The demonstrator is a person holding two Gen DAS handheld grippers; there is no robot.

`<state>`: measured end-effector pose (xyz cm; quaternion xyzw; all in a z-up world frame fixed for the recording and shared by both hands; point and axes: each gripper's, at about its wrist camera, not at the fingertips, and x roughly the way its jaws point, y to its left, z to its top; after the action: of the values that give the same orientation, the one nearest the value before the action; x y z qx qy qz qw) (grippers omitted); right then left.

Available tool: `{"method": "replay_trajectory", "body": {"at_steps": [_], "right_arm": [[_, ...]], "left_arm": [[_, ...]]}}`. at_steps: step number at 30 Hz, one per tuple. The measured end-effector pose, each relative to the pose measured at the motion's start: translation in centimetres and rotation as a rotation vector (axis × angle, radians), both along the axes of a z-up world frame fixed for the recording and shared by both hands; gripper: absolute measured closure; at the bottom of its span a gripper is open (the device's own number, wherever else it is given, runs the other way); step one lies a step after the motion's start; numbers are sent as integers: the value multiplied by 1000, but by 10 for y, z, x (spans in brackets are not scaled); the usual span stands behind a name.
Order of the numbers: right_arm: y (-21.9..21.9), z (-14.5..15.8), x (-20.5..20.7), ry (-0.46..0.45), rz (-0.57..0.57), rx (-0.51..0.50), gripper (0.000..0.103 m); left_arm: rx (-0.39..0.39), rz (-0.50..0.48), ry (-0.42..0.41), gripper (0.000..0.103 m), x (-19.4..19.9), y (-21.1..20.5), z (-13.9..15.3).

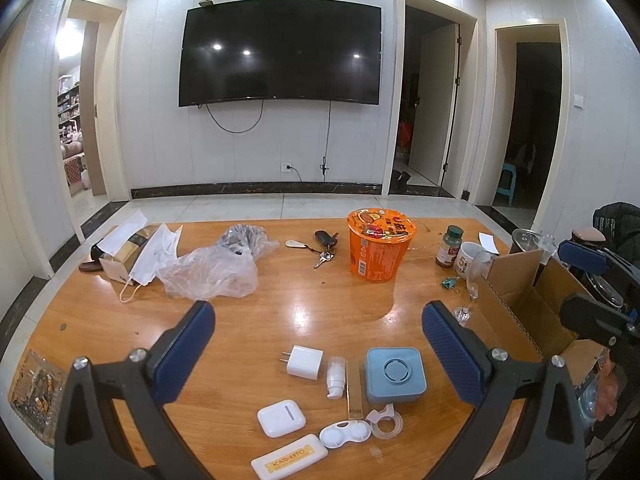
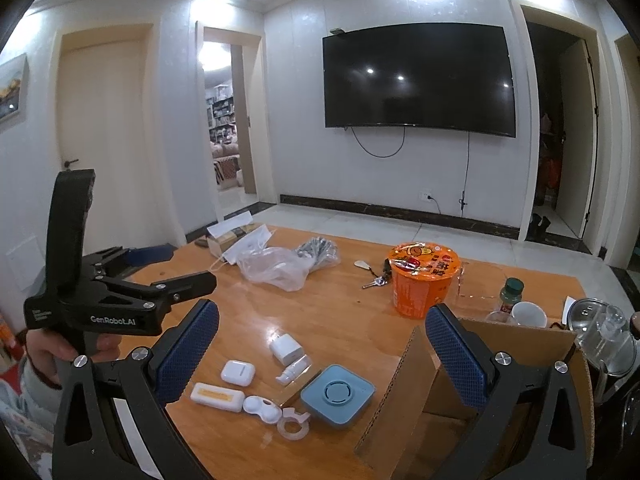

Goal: Organize rigid objects

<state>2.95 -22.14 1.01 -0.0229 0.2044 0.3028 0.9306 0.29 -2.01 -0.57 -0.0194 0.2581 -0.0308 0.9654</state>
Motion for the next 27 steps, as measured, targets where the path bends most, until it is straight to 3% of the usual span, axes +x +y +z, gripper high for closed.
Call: {"method": "replay_trajectory", "body": {"at_steps": [12, 15, 16, 19, 20, 23, 27], "right_arm": [[2, -2, -1, -4, -7, -12, 3], [6, -2, -5, -8, -19, -25, 12], [9, -2, -6, -12, -22, -38, 20], [24, -4, -10, -4, 27, -84, 62], [31, -8, -10, 12, 71, -88, 67], [60, -24, -6, 74, 190, -107, 67], [106, -63, 5, 184, 371, -162, 67]], "left_arm": [[-10, -19, 1, 1, -1, 2, -2], [-37, -48, 1, 1, -1, 9, -5], [-40, -51, 1, 1, -1, 11, -6], [-50, -37, 4, 1, 0, 26, -10], [-57, -35, 9, 1, 0, 34, -13], [-48, 1, 41, 1, 1, 56, -27], [22, 60, 79, 1, 0, 85, -57]]}}
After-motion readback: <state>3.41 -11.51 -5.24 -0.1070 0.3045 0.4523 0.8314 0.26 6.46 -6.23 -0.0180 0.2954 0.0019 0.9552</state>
